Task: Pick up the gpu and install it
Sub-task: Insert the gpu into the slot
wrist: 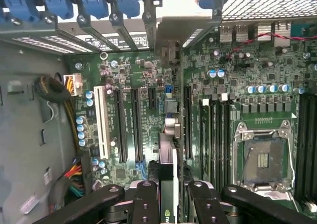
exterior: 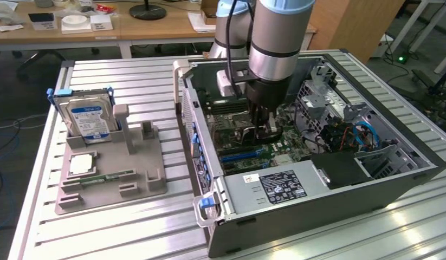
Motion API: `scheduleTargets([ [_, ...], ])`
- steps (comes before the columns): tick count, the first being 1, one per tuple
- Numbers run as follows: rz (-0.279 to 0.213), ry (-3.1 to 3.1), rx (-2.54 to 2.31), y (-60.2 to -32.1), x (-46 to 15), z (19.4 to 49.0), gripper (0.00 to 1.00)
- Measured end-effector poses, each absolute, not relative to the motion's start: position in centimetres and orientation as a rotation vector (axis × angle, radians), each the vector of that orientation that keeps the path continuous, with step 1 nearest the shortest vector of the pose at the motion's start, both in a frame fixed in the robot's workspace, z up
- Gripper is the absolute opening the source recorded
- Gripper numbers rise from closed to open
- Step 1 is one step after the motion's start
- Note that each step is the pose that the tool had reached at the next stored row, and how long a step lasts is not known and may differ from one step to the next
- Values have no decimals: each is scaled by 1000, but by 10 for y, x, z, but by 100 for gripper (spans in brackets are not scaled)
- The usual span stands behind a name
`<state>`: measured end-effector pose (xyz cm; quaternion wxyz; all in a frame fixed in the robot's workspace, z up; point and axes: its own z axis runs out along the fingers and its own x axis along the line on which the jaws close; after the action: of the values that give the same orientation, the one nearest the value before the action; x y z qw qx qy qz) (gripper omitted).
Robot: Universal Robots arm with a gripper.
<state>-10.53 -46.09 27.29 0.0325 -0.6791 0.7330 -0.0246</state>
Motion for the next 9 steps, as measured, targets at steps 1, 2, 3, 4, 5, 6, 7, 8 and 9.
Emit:
scheduleTargets([
  [1,-76,2256,-2090,-461,-105,271,27],
  [2,-75,2256,-2091,-461,-105,269,27],
  [3,-75,2257,-2090,-461,-105,267,27],
  [4,-75,2257,-2090,-461,-106,266,27],
  [5,-75,2257,-2091,-461,-106,264,27],
  [6,-75,2257,-2091,-461,-107,264,27],
  [7,-75,2257,-2091,-461,-109,263,27],
  [8,-75,2257,-2091,-461,-110,262,27],
  [9,-75,2257,-2091,-461,-111,261,27],
])
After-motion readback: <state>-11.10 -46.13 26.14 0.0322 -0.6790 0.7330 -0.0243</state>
